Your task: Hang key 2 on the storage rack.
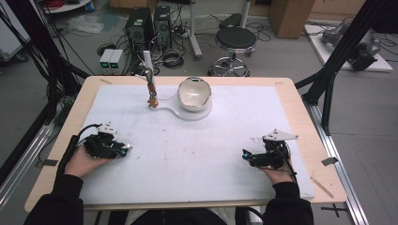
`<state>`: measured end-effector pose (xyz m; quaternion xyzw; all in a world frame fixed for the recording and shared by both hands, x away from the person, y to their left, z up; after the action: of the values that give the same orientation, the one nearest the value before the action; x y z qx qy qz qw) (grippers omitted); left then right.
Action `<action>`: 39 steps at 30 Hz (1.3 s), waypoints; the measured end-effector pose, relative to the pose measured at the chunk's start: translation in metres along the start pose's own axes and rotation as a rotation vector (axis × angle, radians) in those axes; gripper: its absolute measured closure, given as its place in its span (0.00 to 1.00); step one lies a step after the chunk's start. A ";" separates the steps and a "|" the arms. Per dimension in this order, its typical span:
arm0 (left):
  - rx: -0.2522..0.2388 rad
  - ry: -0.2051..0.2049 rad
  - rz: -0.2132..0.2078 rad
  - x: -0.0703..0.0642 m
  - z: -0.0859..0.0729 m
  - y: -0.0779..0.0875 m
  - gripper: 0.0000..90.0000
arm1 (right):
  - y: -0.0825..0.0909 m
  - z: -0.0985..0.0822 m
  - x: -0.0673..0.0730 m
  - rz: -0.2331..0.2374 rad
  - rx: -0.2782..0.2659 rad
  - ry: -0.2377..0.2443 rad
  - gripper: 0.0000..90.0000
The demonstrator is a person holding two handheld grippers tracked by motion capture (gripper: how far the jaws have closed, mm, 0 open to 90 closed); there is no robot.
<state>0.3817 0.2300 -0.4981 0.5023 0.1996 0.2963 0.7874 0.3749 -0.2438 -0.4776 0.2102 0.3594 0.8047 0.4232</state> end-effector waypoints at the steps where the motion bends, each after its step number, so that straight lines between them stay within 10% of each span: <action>1: -0.007 -0.004 0.014 0.001 0.000 0.001 0.81 | 0.000 0.000 0.000 -0.001 -0.001 0.001 0.01; 39: -0.212 0.063 0.022 0.038 0.049 0.087 0.83 | -0.002 0.004 0.000 0.035 -0.016 -0.018 0.01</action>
<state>0.4164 0.2506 -0.3990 0.4087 0.1862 0.3400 0.8263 0.3789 -0.2416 -0.4763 0.2201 0.3455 0.8129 0.4140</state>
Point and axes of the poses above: each handheld gripper's, and its own axes: y roughly backward along the jaws, z roughly out of its top, x roughly to its left, the point moved 9 cm from there along -y, roughly forward along the jaws, and after that the axes turned 13 degrees about x, right-handed, at the moved point
